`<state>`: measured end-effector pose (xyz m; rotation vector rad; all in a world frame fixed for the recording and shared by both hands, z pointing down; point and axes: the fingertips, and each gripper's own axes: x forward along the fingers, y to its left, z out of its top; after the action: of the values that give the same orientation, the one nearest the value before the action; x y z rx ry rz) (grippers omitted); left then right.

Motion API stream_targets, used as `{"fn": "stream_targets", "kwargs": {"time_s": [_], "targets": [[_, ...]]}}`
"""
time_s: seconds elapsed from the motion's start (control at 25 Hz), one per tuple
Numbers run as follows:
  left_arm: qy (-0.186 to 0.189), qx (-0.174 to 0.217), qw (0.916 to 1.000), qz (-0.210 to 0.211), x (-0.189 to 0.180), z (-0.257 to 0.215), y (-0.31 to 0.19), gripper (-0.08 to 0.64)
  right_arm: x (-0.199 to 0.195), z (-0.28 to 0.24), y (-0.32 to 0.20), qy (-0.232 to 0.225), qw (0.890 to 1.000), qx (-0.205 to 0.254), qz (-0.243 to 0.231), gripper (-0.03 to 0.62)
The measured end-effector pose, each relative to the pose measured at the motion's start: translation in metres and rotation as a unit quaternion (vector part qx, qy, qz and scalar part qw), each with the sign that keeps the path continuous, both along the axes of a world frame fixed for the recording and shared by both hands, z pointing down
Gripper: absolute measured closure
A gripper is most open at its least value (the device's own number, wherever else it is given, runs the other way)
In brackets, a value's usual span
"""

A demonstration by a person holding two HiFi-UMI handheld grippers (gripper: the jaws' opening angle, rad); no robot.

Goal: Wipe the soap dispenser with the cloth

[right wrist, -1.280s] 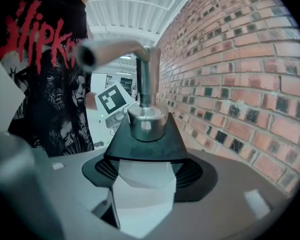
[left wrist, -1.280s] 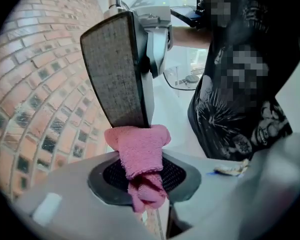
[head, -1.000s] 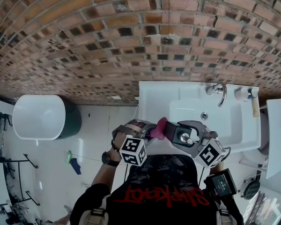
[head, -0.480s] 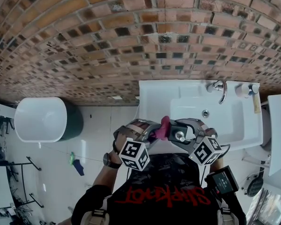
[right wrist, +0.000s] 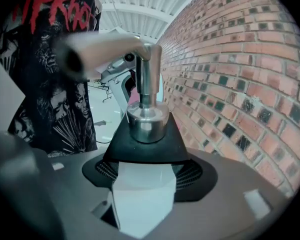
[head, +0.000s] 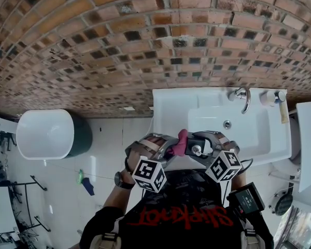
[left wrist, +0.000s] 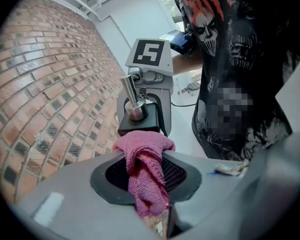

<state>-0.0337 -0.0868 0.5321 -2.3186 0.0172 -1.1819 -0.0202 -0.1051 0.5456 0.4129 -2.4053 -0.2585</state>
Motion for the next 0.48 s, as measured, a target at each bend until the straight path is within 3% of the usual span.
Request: {"fn": "stream_targets", "kwargs": {"time_s": [0.12,0.28,0.48], "targets": [[-0.001,0.005,1.0000,0.002,0.001,-0.004,-0.001,0.446,0.001,0.005,-0.003,0.008,1.000,0.001,0.004,0.291],[-0.003,-0.018,0.9998,-0.007,0.002,0.009,-0.004,0.446,0.006,0.010,-0.004,0.037,0.999,0.010,0.011,0.291],[-0.087,-0.012,0.9957,-0.027,-0.001,0.054,-0.011,0.453,0.005,-0.010,0.006,0.009,1.000,0.008,0.003,0.293]]}}
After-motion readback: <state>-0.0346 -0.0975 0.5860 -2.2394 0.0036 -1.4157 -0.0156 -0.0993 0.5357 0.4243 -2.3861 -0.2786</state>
